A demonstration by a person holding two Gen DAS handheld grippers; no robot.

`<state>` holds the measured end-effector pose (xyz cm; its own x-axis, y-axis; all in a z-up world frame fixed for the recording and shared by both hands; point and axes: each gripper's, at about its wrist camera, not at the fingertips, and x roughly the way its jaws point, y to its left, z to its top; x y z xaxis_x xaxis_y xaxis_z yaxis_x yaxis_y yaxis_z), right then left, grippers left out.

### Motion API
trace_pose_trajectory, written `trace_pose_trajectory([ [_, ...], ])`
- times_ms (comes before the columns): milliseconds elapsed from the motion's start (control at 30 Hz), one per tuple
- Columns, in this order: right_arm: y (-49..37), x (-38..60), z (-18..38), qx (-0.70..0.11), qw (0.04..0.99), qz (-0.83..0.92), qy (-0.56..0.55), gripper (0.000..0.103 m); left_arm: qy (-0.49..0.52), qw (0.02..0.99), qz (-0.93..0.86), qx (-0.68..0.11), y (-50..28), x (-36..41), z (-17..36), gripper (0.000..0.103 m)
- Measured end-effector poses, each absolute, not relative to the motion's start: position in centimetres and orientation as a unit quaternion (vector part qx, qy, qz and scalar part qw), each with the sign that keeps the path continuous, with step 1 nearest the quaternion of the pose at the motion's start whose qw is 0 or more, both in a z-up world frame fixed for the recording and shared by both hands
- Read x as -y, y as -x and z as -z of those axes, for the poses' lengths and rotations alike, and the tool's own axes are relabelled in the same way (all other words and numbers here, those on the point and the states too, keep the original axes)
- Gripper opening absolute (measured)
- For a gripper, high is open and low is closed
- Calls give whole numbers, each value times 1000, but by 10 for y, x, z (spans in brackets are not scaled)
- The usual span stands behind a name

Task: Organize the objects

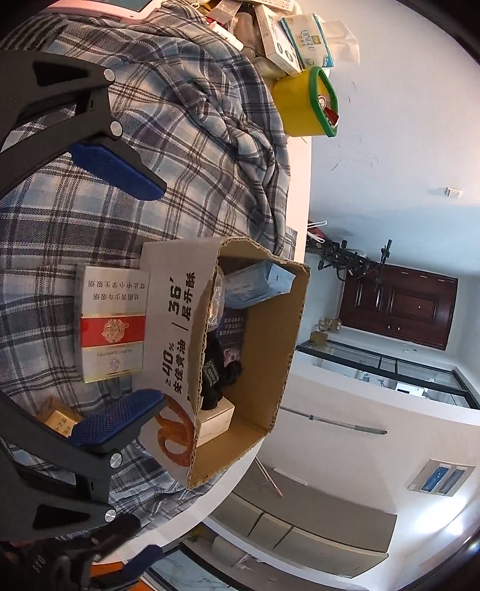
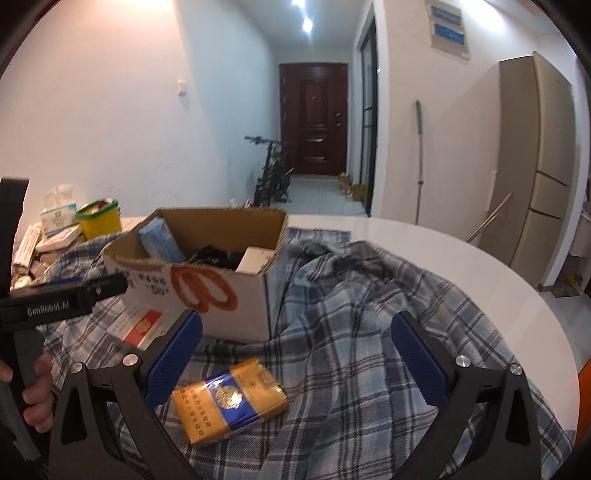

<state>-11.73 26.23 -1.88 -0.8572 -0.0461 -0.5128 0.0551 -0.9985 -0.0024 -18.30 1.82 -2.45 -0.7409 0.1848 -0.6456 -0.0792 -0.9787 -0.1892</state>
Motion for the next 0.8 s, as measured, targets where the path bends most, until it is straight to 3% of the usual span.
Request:
trace_pose_trajectory([
  [800, 120, -253, 25, -24, 36, 958, -283, 98, 487, 119, -865, -13, 208, -63, 83, 103],
])
